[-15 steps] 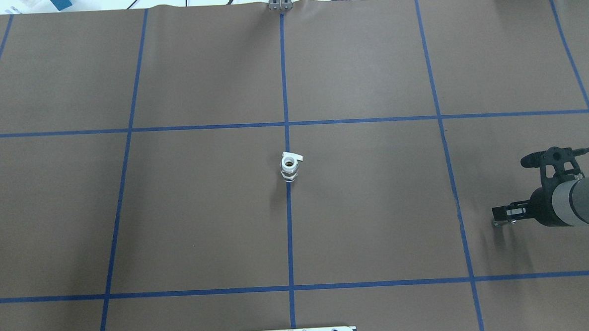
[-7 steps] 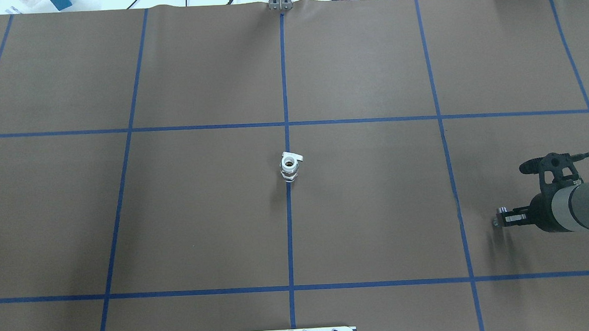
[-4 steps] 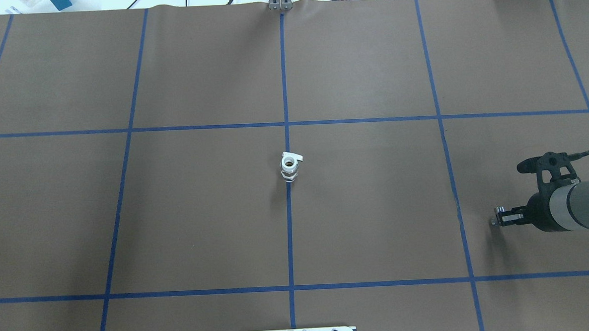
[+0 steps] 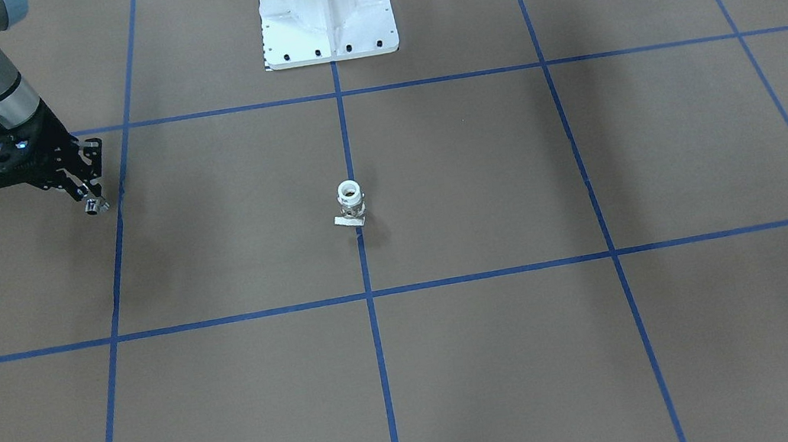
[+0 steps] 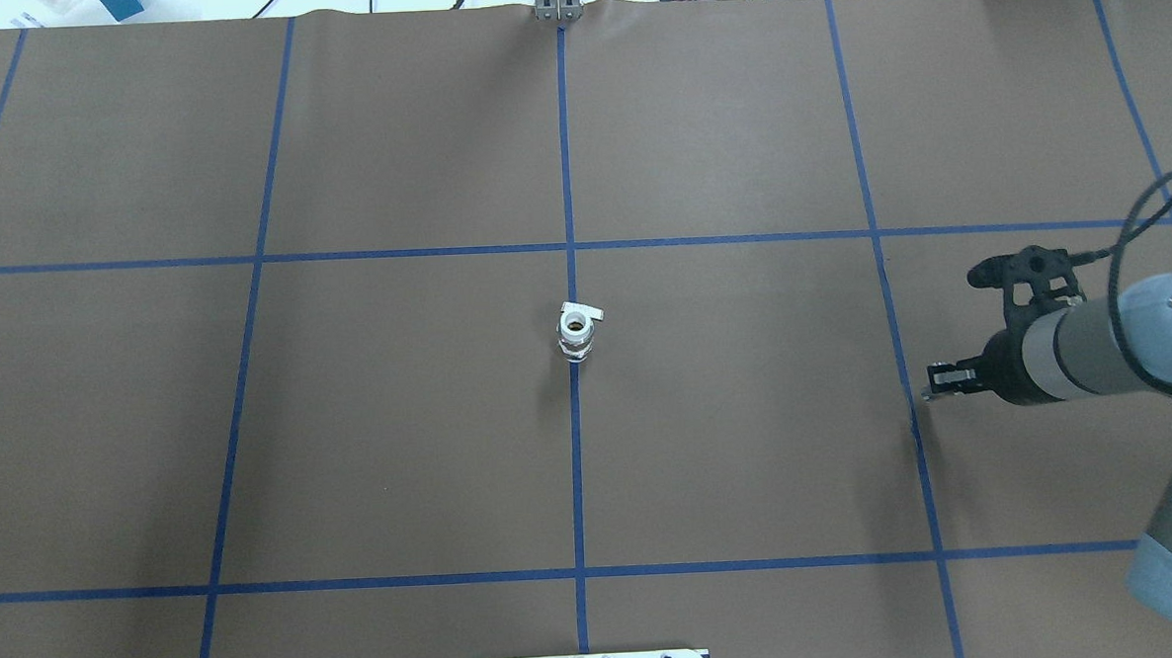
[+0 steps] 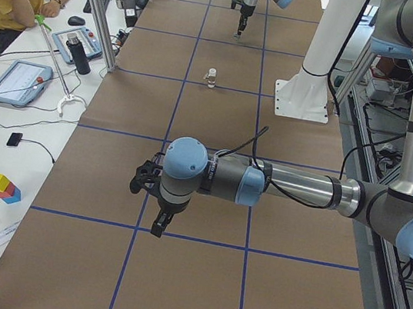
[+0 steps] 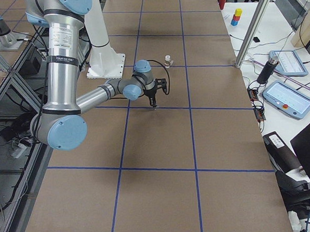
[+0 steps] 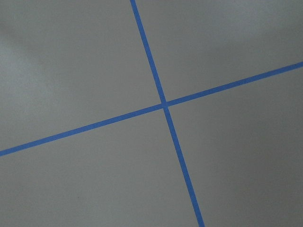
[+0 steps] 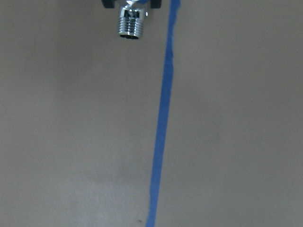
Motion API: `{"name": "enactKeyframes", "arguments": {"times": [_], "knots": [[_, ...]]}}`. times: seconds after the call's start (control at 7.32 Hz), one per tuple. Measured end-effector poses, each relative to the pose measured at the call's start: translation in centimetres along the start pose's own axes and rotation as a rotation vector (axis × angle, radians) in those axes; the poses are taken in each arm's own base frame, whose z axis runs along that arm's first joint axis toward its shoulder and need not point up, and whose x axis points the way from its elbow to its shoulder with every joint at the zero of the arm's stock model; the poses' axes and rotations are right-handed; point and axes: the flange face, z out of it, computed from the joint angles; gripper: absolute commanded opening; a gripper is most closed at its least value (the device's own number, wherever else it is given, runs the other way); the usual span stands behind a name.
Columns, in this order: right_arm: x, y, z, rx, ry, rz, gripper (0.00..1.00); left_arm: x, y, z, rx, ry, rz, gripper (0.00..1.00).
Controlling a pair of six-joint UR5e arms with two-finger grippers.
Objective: Assemble PPR valve and pipe with both arms
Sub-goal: 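Carry the fitting with the right gripper above the valve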
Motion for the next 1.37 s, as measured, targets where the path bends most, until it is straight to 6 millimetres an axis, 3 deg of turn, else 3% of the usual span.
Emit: {"name": "enactKeyframes", "arguments": {"times": [0.41,0.82,1.09,1.37], "knots": [[-11.1,-6.8,-3.9,0.005,0.024,0.031,0.0,-1.0,2.1,1.4,-0.037,-0.003,-0.163,1.0],[-20.3,-10.7,-8.7,0.002,0.009,0.065,0.0,-1.7,4.2,2.4,-0.068,-0.007,-0.211,1.0],[-26.7,-12.9,-9.1,-0.001,-0.014,0.14,0.0,-1.7,4.4,2.5,-0.07,-0.006,-0.214,1.0],[-33.0,-13.0,-8.2,-0.016,-0.015,0.16,0.0,-1.7,4.5,2.5,-0.07,-0.005,-0.215,1.0]]}}
